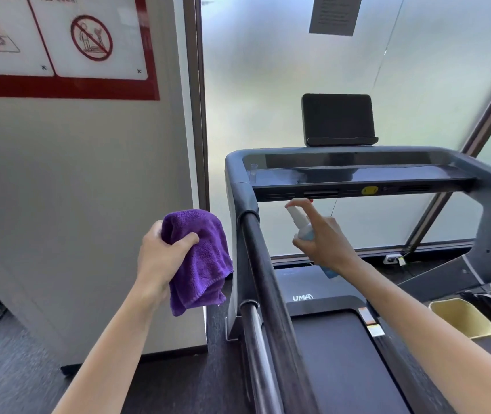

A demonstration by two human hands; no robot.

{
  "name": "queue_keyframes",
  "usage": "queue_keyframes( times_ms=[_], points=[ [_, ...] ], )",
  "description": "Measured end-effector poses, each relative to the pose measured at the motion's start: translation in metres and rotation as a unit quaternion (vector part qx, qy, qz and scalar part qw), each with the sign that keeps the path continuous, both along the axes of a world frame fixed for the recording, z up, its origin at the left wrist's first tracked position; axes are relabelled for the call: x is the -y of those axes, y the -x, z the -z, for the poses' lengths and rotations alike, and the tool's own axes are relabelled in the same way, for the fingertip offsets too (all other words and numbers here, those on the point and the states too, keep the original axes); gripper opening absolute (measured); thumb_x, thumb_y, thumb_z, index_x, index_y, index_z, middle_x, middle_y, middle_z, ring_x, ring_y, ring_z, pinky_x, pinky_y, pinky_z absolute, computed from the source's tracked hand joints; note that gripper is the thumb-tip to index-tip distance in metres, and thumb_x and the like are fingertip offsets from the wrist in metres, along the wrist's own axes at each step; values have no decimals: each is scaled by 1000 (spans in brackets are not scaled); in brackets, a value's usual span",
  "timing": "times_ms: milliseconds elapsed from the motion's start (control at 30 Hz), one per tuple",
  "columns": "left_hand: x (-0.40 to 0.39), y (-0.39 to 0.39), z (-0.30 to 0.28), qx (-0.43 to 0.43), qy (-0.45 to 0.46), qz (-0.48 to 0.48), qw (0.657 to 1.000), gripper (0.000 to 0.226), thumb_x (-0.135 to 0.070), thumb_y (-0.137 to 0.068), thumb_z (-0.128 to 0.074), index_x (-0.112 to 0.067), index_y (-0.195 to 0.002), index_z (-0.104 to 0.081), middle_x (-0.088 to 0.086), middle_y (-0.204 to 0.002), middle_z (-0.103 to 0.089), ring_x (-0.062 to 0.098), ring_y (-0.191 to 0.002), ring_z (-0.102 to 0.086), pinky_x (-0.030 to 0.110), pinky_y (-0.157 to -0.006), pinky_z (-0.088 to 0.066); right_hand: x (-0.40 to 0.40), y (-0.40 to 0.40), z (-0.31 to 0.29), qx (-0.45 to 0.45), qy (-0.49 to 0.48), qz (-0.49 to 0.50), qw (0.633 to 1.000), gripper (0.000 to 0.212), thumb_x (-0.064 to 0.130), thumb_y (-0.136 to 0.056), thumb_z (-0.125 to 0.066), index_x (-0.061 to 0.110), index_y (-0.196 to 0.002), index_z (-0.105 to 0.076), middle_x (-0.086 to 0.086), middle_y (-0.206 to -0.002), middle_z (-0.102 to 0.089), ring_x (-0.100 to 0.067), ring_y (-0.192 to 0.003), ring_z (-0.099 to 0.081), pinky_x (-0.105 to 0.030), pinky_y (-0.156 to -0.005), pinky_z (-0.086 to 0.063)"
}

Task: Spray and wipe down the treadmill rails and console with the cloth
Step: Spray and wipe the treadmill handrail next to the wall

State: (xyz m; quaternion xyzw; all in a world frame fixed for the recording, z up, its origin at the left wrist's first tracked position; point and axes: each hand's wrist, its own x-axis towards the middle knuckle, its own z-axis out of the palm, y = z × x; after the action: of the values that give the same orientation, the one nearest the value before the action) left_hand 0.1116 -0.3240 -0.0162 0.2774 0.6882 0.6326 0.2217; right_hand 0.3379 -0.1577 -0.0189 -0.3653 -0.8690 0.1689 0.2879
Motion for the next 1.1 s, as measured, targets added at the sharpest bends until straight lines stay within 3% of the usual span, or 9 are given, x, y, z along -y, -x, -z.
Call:
queue_keyframes(
  times_ms=[133, 267, 367, 467, 600, 733, 800, 900, 1100],
  points=[
    [0, -1, 0, -4, 2, 4, 1000, 25, -15, -79, -75, -22, -101, -64, -4, -94, -70, 15, -88, -68, 32, -76, -55, -2, -3, 3, 26, -19, 0, 999, 62, 4, -87, -65, 23, -142, -43, -8, -87, -52, -15, -56, -47, -23, -48, -36],
    [2, -2, 2, -9, 13, 13, 1000, 24, -16, -78, -75, -22, -99, -65, -4, -95, -71, 19, -90, -68, 43, -86, -55, 2, -8, 3, 23, -52, 1, 998, 64, 9, -86, -65, 24, -143, -41, -4, -75, -50, -19, -54, -44, -28, -49, -38],
    [5, -4, 6, -7, 19, 13, 1000, 24, -17, -77, -76, -23, -98, -65, -5, -94, -71, 18, -90, -68, 44, -87, -55, 2, -12, 1, -25, -35, -24, 999, 70, 3, -85, -66, 23, -146, -39, -6, -65, -55, -14, -49, -46, -17, -46, -39],
    [7, -7, 9, -3, 22, 11, 1000, 24, -17, -77, -76, -24, -97, -65, -5, -93, -71, 19, -90, -69, 44, -86, -56, -1, -13, -7, -59, -5, -7, 998, 71, 6, -83, -72, 25, -144, -41, -17, -85, -60, -21, -56, -61, -32, -55, -57],
    [9, -10, 11, 0, 25, 8, 1000, 24, -17, -77, -76, -24, -97, -65, -5, -94, -71, 19, -90, -69, 47, -89, -55, -4, -10, -11, -62, -2, -10, 998, 70, 4, -84, -72, 25, -144, -42, -11, -99, -55, -20, -59, -63, -37, -56, -61],
    [10, -11, 11, 2, 26, 9, 1000, 25, -17, -76, -76, -24, -98, -65, -5, -94, -71, 19, -90, -69, 48, -89, -54, -11, -4, -9, -50, -20, -12, 998, 72, -2, -83, -66, 22, -146, -41, -19, -93, -61, -35, -67, -60, -37, -59, -51],
    [10, -10, 11, 0, 27, 9, 1000, 25, -18, -76, -76, -23, -98, -65, -4, -95, -72, 19, -90, -69, 48, -89, -54, -12, -1, -7, -36, -24, -13, 999, 71, -3, -85, -64, 23, -146, -40, -25, -91, -62, -36, -66, -60, -44, -60, -53],
    [11, -9, 11, -2, 29, 6, 1000, 26, -17, -77, -76, -23, -100, -66, -4, -95, -72, 19, -91, -68, 48, -89, -54, -14, 2, -2, 5, -33, -7, 999, 68, -1, -86, -61, 25, -144, -39, -20, -88, -61, -34, -61, -60, -53, -60, -57],
    [11, -7, 12, -3, 32, 1, 999, 26, -16, -77, -76, -22, -100, -65, -4, -95, -71, 19, -91, -68, 47, -89, -54, -15, 6, 8, 22, -62, -7, 998, 64, 2, -84, -63, 34, -131, -34, -21, -87, -63, -37, -66, -60, -49, -62, -56]
  ],
)
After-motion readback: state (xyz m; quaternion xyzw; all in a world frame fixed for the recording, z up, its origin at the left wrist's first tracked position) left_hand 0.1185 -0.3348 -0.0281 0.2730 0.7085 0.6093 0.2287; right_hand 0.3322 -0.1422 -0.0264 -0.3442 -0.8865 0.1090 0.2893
